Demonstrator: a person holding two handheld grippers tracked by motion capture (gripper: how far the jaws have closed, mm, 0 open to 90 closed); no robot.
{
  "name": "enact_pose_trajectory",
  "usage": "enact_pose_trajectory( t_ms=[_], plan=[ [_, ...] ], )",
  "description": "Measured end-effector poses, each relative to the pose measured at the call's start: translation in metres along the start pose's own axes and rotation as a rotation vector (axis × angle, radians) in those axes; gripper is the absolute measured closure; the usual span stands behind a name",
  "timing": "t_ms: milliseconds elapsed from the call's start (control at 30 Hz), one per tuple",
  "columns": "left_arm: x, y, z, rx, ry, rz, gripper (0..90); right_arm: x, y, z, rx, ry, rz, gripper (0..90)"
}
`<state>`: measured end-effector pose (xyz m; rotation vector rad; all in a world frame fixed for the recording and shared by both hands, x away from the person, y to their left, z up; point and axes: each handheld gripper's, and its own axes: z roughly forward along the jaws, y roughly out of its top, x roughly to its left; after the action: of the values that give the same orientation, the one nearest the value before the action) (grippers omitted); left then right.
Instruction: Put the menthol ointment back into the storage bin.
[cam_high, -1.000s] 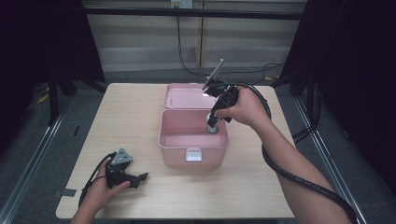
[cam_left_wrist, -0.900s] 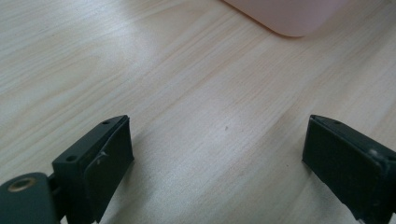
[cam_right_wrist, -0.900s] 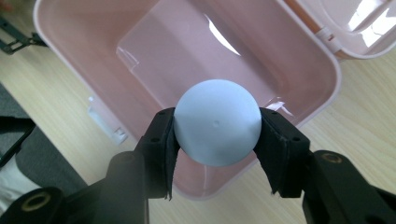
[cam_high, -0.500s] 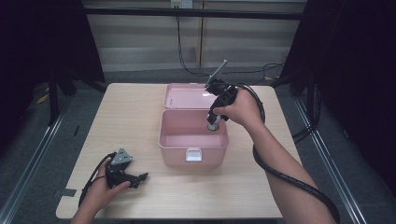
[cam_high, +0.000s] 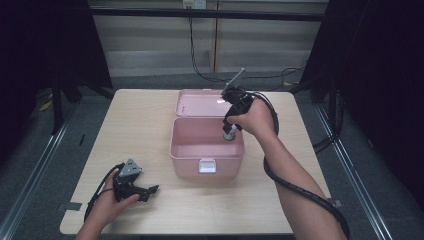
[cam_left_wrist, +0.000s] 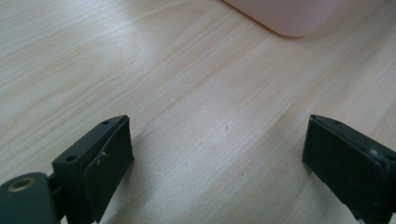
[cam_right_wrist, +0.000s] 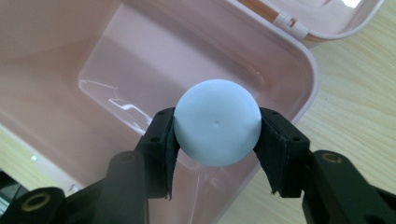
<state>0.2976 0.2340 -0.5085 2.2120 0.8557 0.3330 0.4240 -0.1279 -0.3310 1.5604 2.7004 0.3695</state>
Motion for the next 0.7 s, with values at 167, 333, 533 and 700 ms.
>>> enact_pose_trajectory(
  t_ms=[167, 333, 533, 700],
  plan=[
    [0.0, 0.0, 0.0, 0.0, 0.001, 0.0, 8.0, -0.002, 0.002, 0.006, 0.004, 0.001, 0.033, 50.7],
    [0.0, 0.0, 0.0, 0.0, 0.0, 0.0, 8.0, -0.001, 0.006, 0.011, 0.002, -0.006, 0.054, 50.7],
    [0.0, 0.0, 0.0, 0.0, -0.001, -0.001, 8.0, 0.0, 0.009, 0.015, 0.019, -0.032, 0.082, 50.7],
    [0.0, 0.0, 0.0, 0.001, -0.001, -0.001, 8.0, 0.0, 0.011, 0.02, 0.027, -0.052, 0.109, 50.7]
  ],
)
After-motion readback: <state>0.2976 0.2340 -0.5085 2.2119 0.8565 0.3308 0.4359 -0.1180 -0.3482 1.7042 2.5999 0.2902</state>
